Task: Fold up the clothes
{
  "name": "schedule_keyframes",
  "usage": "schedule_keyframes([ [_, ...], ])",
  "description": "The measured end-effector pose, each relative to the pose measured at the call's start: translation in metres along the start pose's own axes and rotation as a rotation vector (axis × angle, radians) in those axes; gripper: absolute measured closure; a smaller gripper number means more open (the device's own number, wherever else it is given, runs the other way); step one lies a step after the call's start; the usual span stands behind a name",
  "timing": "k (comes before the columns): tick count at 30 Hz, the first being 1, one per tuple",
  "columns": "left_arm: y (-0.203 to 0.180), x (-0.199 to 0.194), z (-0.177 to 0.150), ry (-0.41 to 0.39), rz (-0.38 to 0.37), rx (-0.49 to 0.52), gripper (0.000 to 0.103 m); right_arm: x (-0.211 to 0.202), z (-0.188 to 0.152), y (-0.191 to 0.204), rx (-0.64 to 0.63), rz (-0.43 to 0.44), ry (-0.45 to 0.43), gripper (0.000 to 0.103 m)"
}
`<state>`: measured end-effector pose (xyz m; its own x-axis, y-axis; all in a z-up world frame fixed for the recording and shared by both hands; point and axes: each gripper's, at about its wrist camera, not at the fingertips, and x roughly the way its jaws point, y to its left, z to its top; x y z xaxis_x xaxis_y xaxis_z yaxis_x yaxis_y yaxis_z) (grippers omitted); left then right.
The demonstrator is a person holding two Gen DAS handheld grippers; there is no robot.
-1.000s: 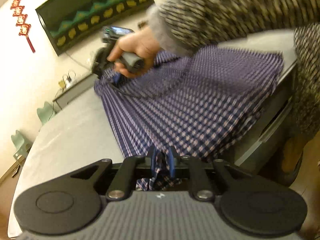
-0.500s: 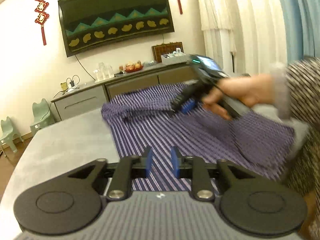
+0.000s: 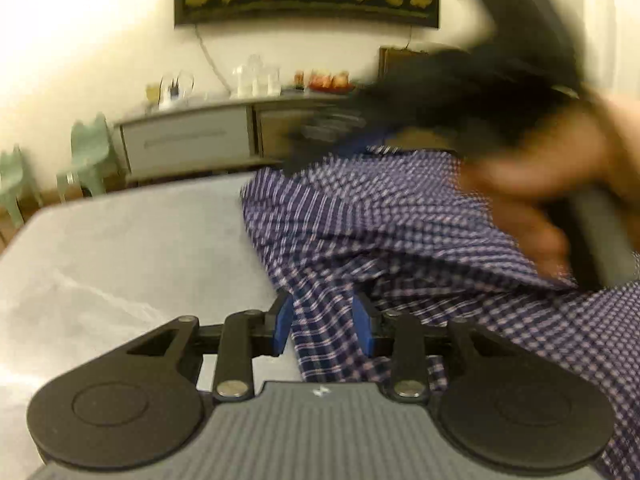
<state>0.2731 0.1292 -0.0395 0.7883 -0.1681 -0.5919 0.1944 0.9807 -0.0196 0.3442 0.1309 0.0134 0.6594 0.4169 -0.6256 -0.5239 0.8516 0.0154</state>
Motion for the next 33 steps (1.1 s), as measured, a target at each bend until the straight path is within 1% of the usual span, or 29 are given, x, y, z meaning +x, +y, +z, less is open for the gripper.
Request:
schedule_keyframes([
  [1,0.001,0.004,-0.002,0.016,-0.036,-0.011,0.070,0.019,0.011,0.005,-0.030,-0.004,0.008,0.055],
  [2,0.000,0.009,-0.004,0.038,-0.061,-0.004,0.070,0.039,0.023,0.010,-0.060,-0.008,0.017,0.060],
  [3,-0.002,0.013,-0.007,0.066,-0.075,0.016,0.072,0.061,0.025,0.006,-0.073,-0.037,0.061,0.067],
  [4,-0.006,0.014,-0.011,0.075,-0.085,0.046,0.070,0.083,0.025,0.000,-0.082,-0.071,0.113,0.073],
  [5,-0.010,0.013,-0.016,0.069,-0.093,0.084,0.068,0.105,0.026,-0.006,-0.092,-0.105,0.165,0.074],
  [6,-0.012,0.011,-0.019,0.066,-0.101,0.105,0.066,0.114,0.024,-0.015,-0.084,-0.129,0.136,0.070],
  [7,-0.013,0.008,-0.021,0.067,-0.111,0.112,0.066,0.118,0.025,-0.027,-0.051,-0.142,0.123,0.069],
  [9,-0.010,0.002,-0.021,0.080,-0.136,0.105,0.066,0.111,0.028,-0.040,0.006,-0.153,0.130,0.069],
  [10,-0.006,-0.003,-0.019,0.078,-0.147,0.093,0.067,0.107,0.029,-0.047,0.033,-0.157,0.135,0.069],
  [11,-0.001,-0.009,-0.016,0.059,-0.158,0.072,0.067,0.103,0.030,-0.053,0.060,-0.162,0.140,0.069],
  [12,0.003,-0.015,-0.012,0.040,-0.169,0.055,0.067,0.087,0.027,-0.053,0.069,-0.139,0.107,0.069],
  [14,0.006,-0.020,-0.006,0.029,-0.178,0.037,0.067,0.050,0.020,-0.052,0.077,-0.082,0.028,0.069],
  [15,0.006,-0.019,-0.004,0.040,-0.184,0.032,0.067,0.039,0.010,-0.050,0.077,-0.049,0.036,0.069],
  [17,-0.003,-0.009,-0.007,0.097,-0.190,0.041,0.067,0.021,-0.013,-0.047,0.074,0.017,0.072,0.068],
  [18,-0.009,-0.003,-0.010,0.129,-0.181,0.058,0.067,0.022,-0.026,-0.047,0.053,0.002,0.113,0.064],
  [19,-0.015,-0.003,-0.012,0.130,-0.161,0.088,0.067,0.026,-0.039,-0.047,0.028,-0.023,0.159,0.060],
  [20,-0.020,-0.006,-0.012,0.125,-0.145,0.120,0.067,0.021,-0.047,-0.048,-0.001,-0.052,0.143,0.053],
  [21,-0.023,-0.010,-0.011,0.125,-0.140,0.130,0.067,0.014,-0.049,-0.052,-0.003,-0.094,0.161,0.054],
  [22,-0.023,-0.017,-0.008,0.108,-0.142,0.122,0.067,-0.001,-0.047,-0.060,0.033,-0.109,0.144,0.056],
  [23,-0.023,-0.025,-0.004,0.083,-0.150,0.115,0.067,-0.025,-0.046,-0.071,0.097,-0.092,0.083,0.054],
  [24,-0.023,-0.029,-0.002,0.071,-0.150,0.116,0.067,-0.052,-0.048,-0.084,0.161,-0.065,0.019,0.044],
  [25,-0.024,-0.029,-0.002,0.085,-0.136,0.122,0.067,-0.078,-0.052,-0.095,0.209,-0.055,-0.028,0.036],
  [27,-0.025,-0.023,-0.007,0.158,-0.110,0.126,0.067,-0.130,-0.071,-0.123,0.274,-0.088,-0.086,0.028],
  [28,-0.026,-0.021,-0.008,0.179,-0.101,0.127,0.067,-0.151,-0.085,-0.139,0.303,-0.125,-0.093,0.026],
  [31,-0.027,-0.024,-0.007,0.193,-0.076,0.126,0.067,-0.206,-0.137,-0.189,0.407,-0.256,-0.083,0.025],
  [32,-0.029,-0.030,-0.003,0.184,-0.077,0.121,0.066,-0.222,-0.158,-0.206,0.467,-0.282,-0.074,0.025],
  [33,-0.033,-0.037,0.001,0.168,-0.075,0.122,0.062,-0.236,-0.180,-0.223,0.544,-0.285,-0.072,0.024],
])
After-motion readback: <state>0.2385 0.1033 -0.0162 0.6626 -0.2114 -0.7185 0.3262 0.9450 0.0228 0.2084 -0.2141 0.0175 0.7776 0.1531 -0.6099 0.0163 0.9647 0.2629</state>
